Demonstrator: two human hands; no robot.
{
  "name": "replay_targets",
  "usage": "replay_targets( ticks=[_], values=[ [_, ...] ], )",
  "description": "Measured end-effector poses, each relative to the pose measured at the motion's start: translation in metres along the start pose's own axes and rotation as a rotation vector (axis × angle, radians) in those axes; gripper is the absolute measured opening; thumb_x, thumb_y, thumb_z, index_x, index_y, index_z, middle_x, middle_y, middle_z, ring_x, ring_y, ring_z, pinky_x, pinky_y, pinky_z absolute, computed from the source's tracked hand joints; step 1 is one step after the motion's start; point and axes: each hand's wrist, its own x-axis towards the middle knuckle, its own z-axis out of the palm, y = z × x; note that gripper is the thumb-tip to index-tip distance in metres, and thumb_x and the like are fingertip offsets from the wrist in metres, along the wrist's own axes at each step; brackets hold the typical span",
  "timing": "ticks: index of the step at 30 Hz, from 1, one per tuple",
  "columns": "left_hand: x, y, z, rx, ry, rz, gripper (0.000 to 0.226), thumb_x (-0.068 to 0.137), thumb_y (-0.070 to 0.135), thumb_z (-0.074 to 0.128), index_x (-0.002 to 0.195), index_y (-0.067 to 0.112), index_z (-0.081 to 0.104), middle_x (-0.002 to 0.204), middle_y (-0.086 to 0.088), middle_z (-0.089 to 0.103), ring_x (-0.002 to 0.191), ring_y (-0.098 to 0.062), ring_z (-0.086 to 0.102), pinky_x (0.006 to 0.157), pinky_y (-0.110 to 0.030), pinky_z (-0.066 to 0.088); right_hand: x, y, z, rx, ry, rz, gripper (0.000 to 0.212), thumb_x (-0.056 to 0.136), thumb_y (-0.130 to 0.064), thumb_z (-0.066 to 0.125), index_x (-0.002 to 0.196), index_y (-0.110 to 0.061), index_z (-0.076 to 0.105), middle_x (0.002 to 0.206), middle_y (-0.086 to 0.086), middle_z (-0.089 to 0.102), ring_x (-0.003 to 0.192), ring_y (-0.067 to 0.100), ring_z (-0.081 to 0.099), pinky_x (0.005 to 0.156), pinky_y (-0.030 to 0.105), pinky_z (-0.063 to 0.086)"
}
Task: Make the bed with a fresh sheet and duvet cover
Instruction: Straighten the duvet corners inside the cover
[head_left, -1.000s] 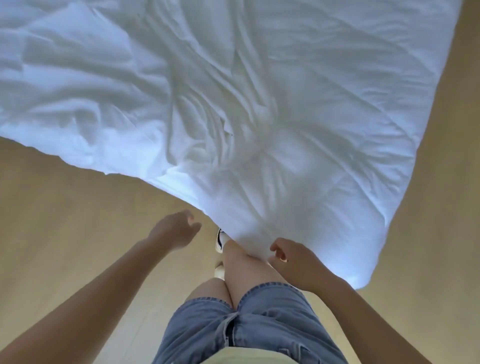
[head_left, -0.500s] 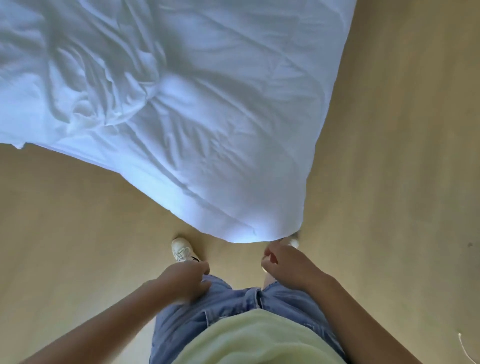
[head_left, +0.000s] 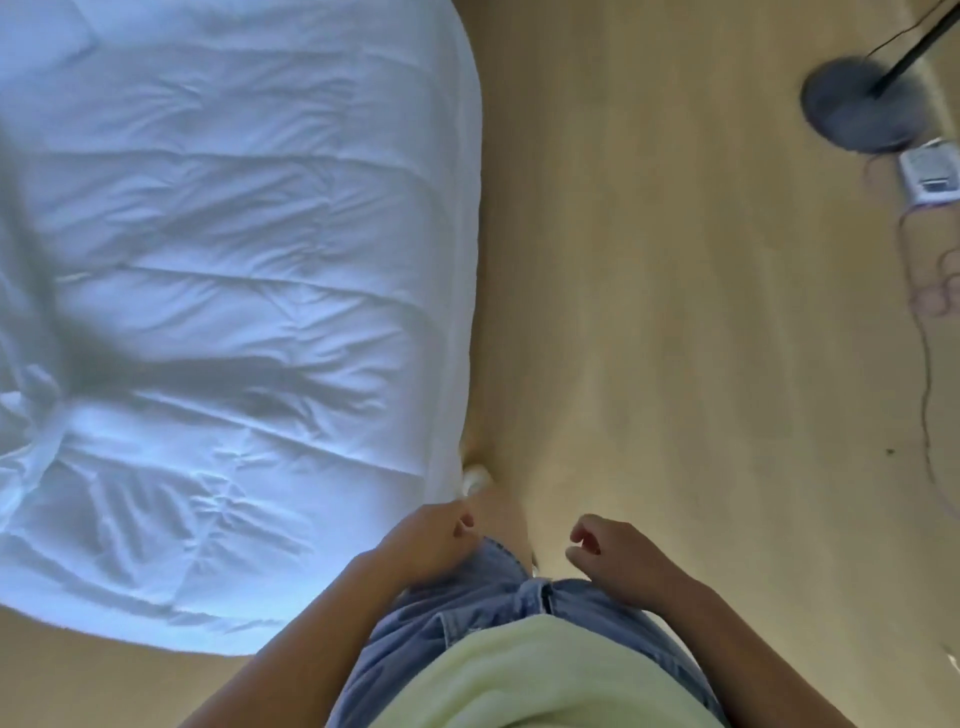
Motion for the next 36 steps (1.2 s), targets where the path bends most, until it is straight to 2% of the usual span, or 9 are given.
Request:
replay_targets(
  ticks=[4, 9, 12, 15, 17, 21, 24, 30, 36],
  values=[
    [0.058, 0.029, -0.056, -0.008, 0.036, -0.016, 0.027, 0.096, 0.029, 0.045, 0.117, 0.015, 0.056, 0.116, -0.002, 0.061, 0.098, -0.015, 0.053, 0.083, -0.021, 0.038, 0.043, 0.003, -0.073, 0.007, 0.025, 0.05, 0.022, 0.094, -0.029, 0.05, 0.11, -0.015, 0.054, 0.093, -0.002, 0.058, 0.082, 0.015, 0.052, 0.067, 0.027, 0.038],
    [0.152, 0.064, -0.156, 0.016, 0.042, 0.012, 0.027, 0.096, 0.03, 0.044, 0.114, 0.014, 0.057, 0.114, -0.002, 0.062, 0.097, -0.014, 0.054, 0.08, -0.022, 0.04, 0.118, -0.017, -0.175, -0.056, 0.013, 0.097, 0.025, 0.095, -0.027, 0.047, 0.113, -0.01, 0.054, 0.1, 0.006, 0.061, 0.085, 0.02, 0.053, 0.068, 0.03, 0.037],
    [0.205, 0.09, -0.242, 0.118, 0.037, 0.027, 0.034, 0.098, 0.035, 0.043, 0.124, 0.016, 0.051, 0.124, -0.003, 0.059, 0.103, -0.017, 0.054, 0.086, -0.024, 0.041, 0.156, -0.04, -0.241, -0.031, 0.028, 0.105, 0.024, 0.095, -0.025, 0.045, 0.11, -0.007, 0.053, 0.102, 0.008, 0.06, 0.091, 0.024, 0.055, 0.071, 0.031, 0.037],
    [0.245, 0.113, -0.317, 0.283, 0.021, 0.031, 0.037, 0.098, 0.039, 0.041, 0.127, 0.018, 0.05, 0.128, -0.002, 0.057, 0.113, -0.02, 0.053, 0.098, -0.032, 0.043, 0.19, -0.068, -0.307, -0.016, 0.032, 0.117, 0.027, 0.095, -0.021, 0.045, 0.112, -0.002, 0.053, 0.11, 0.014, 0.06, 0.1, 0.028, 0.056, 0.08, 0.036, 0.043],
    [0.273, 0.123, -0.359, 0.325, 0.008, 0.04, 0.038, 0.098, 0.041, 0.041, 0.128, 0.019, 0.05, 0.128, -0.001, 0.057, 0.115, -0.02, 0.053, 0.1, -0.034, 0.043, 0.218, -0.084, -0.347, 0.015, 0.048, 0.13, 0.024, 0.094, -0.02, 0.045, 0.109, -0.003, 0.054, 0.107, 0.013, 0.061, 0.1, 0.028, 0.057, 0.085, 0.037, 0.044],
    [0.329, 0.138, -0.429, 0.156, -0.02, -0.013, 0.038, 0.097, 0.041, 0.045, 0.127, 0.019, 0.051, 0.128, -0.002, 0.057, 0.113, -0.019, 0.053, 0.097, -0.029, 0.043, 0.291, -0.117, -0.429, 0.033, 0.044, 0.095, 0.014, 0.091, -0.021, 0.048, 0.1, -0.011, 0.055, 0.098, 0.008, 0.062, 0.092, 0.025, 0.058, 0.076, 0.035, 0.044],
    [0.37, 0.143, -0.484, -0.026, 0.053, -0.109, 0.037, 0.096, 0.039, 0.047, 0.126, 0.018, 0.052, 0.128, -0.004, 0.056, 0.113, -0.02, 0.053, 0.093, -0.027, 0.04, 0.357, -0.144, -0.503, 0.028, 0.05, 0.044, 0.016, 0.091, -0.022, 0.049, 0.1, -0.01, 0.056, 0.097, 0.009, 0.062, 0.09, 0.025, 0.057, 0.069, 0.032, 0.039],
    [0.433, 0.14, -0.623, -0.078, 0.083, -0.295, 0.038, 0.096, 0.04, 0.045, 0.128, 0.019, 0.049, 0.132, -0.004, 0.055, 0.116, -0.02, 0.053, 0.095, -0.029, 0.043, 0.471, -0.229, -0.67, -0.1, 0.075, -0.065, 0.014, 0.091, -0.024, 0.053, 0.096, -0.012, 0.057, 0.09, 0.004, 0.062, 0.084, 0.021, 0.057, 0.07, 0.03, 0.041],
    [0.504, 0.152, -0.754, -0.363, 0.259, -0.325, 0.035, 0.096, 0.038, 0.047, 0.125, 0.019, 0.053, 0.129, -0.004, 0.057, 0.114, -0.019, 0.054, 0.089, -0.026, 0.04, 0.574, -0.325, -0.787, -0.278, -0.014, -0.139, 0.021, 0.094, -0.028, 0.05, 0.106, -0.012, 0.056, 0.1, 0.004, 0.061, 0.093, 0.022, 0.058, 0.077, 0.031, 0.044]
  ],
)
